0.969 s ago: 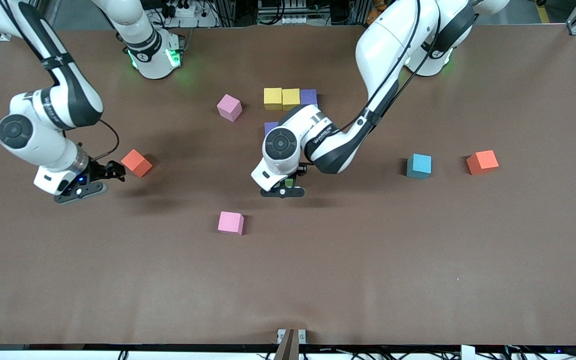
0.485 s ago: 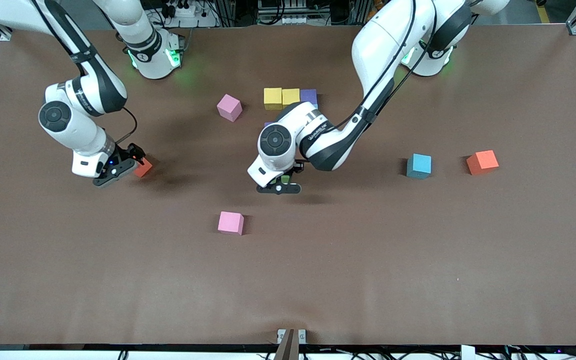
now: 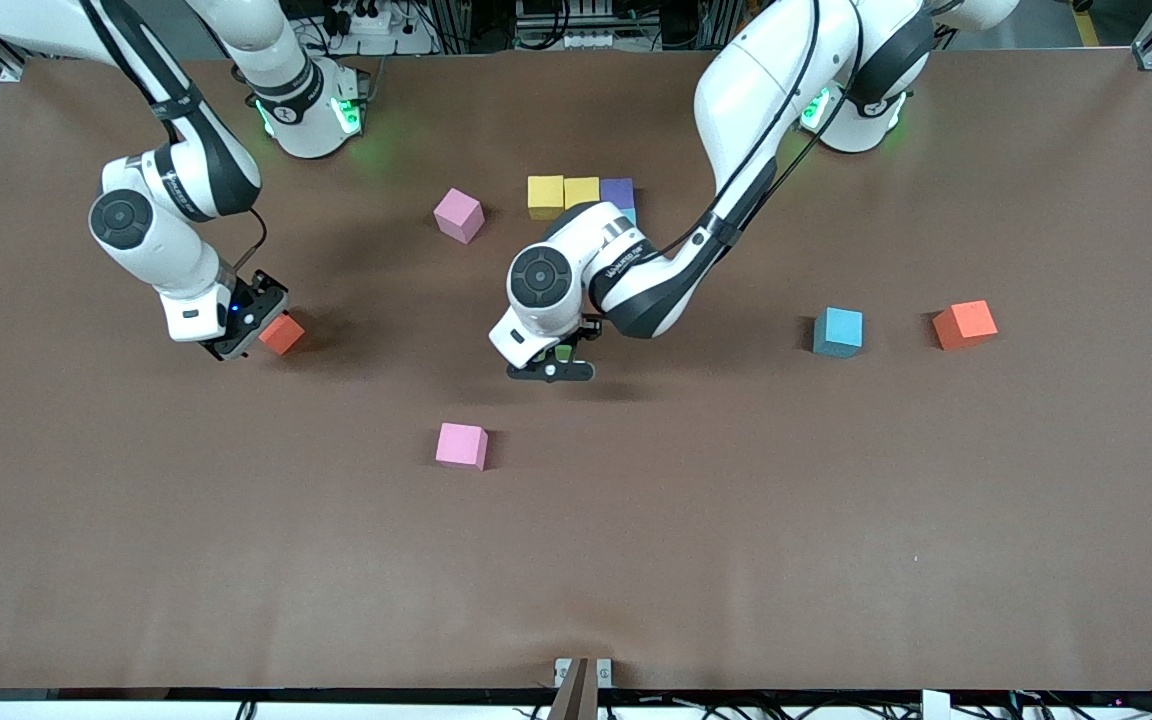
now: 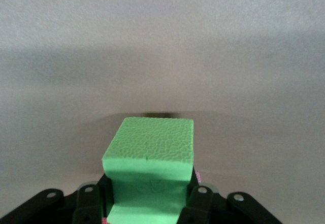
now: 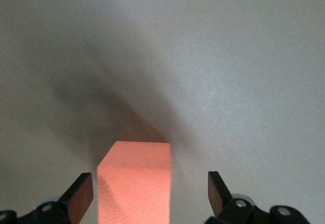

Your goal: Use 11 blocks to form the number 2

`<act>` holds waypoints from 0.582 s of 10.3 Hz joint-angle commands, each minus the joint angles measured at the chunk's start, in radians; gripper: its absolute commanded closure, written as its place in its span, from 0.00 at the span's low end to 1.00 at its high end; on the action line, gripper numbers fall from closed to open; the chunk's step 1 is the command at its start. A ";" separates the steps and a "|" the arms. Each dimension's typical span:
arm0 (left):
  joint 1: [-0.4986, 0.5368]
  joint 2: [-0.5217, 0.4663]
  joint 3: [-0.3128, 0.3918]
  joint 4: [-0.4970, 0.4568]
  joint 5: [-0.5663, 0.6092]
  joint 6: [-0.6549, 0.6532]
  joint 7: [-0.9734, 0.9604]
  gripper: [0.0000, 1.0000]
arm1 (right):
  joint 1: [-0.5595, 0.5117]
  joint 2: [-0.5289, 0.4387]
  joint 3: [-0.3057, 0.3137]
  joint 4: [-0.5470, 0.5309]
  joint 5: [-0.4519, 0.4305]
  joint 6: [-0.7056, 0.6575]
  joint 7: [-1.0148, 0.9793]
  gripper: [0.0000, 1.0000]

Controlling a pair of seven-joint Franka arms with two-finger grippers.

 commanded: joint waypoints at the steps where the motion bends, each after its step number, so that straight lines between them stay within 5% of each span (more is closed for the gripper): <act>1: -0.015 0.024 0.011 0.037 -0.028 0.008 -0.030 0.63 | -0.028 -0.037 0.022 -0.052 0.001 0.022 -0.023 0.00; 6: -0.027 0.038 0.016 0.037 -0.045 0.021 -0.050 0.63 | -0.085 -0.030 0.022 -0.063 0.001 0.040 -0.108 0.00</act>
